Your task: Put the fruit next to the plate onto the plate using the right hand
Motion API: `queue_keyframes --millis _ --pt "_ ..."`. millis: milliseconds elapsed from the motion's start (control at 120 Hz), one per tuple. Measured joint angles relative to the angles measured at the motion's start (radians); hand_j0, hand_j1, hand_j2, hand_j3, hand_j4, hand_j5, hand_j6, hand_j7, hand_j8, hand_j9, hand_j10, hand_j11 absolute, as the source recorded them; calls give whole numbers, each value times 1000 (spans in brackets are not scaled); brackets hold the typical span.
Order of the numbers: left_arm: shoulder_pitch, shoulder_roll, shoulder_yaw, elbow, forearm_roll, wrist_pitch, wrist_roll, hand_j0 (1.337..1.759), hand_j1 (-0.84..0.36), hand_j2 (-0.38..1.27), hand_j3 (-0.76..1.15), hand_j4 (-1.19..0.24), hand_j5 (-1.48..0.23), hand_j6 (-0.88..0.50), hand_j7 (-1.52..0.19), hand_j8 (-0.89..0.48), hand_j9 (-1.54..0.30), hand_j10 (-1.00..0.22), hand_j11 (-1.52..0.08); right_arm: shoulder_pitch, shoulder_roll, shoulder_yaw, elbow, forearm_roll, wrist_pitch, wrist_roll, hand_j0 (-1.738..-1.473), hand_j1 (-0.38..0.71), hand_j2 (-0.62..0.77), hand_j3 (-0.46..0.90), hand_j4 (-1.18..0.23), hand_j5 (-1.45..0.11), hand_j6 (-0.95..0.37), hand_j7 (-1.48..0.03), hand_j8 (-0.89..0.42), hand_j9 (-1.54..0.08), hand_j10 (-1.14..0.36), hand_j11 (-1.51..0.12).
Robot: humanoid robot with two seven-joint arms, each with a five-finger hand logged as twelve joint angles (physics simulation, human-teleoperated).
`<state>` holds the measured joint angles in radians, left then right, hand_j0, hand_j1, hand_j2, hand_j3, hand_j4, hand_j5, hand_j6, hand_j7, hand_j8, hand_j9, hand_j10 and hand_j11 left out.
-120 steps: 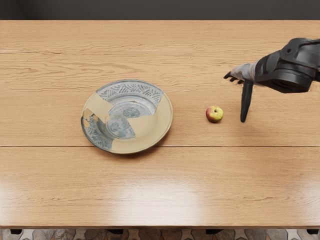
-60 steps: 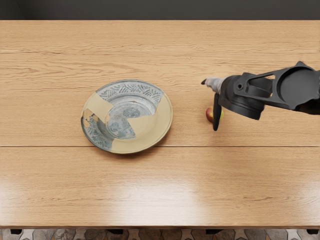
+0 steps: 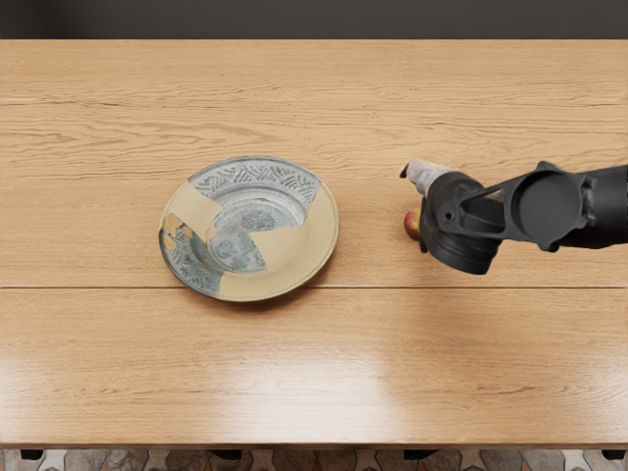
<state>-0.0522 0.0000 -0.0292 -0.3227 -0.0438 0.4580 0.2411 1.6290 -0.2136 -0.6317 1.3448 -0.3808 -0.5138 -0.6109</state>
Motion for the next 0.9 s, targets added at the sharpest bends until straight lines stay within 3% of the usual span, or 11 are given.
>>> queue_keyframes --millis 233,900 --pt "0 0 0 -1 0 0 0 1658 349 0 0 0 0 0 0 0 0 0 0 -6 52 -48 20 -1 -74 0 -1658 -115 -38 0 -197 -255 -197 -254 -197 -254 -196 -254" --pt "0 0 0 0 0 0 0 1658 349 0 0 0 0 0 0 0 0 0 0 -46 19 -56 -12 1 -83 0 -1658 -79 -44 0 -226 -293 -227 -293 -226 -293 -226 -293"
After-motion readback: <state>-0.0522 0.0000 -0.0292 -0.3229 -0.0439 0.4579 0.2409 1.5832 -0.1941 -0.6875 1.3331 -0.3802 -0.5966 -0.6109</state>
